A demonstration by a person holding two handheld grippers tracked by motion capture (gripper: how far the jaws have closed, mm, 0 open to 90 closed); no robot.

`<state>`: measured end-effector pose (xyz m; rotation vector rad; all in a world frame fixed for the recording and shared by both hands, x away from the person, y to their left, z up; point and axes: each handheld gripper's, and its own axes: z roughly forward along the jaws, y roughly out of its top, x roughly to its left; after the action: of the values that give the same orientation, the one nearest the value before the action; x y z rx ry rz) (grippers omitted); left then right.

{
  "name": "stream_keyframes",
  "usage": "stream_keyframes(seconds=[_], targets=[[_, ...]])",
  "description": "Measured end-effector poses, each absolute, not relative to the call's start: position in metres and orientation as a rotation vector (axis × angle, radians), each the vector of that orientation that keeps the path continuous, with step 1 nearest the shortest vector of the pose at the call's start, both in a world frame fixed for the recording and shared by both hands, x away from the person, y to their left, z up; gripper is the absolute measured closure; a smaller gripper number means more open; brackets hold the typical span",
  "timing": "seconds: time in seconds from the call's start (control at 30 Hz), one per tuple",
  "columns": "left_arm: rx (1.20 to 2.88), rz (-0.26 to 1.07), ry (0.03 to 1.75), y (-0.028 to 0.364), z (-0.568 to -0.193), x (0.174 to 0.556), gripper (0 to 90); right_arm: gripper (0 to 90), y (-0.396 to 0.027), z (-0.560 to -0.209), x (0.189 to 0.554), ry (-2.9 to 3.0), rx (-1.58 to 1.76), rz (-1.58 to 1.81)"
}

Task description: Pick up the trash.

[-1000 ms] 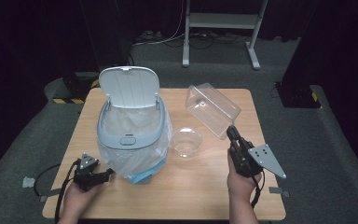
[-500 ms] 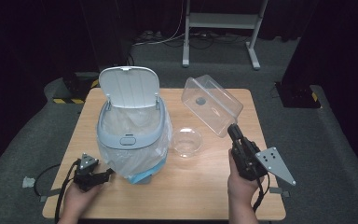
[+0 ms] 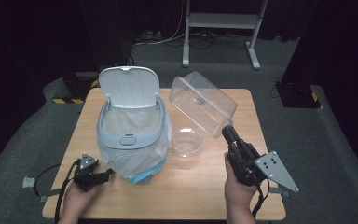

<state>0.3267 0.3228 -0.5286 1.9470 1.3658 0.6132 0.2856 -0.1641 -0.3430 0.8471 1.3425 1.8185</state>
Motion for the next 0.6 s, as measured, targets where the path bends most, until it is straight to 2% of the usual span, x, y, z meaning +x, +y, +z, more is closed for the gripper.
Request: stream_keyframes(seconds=[0.6], targets=[[1.939,0.612,1.368,0.322,-0.529,0.327,25.6,85.7,-0.131,-0.332,0.288,1.452,0.723,1.88]])
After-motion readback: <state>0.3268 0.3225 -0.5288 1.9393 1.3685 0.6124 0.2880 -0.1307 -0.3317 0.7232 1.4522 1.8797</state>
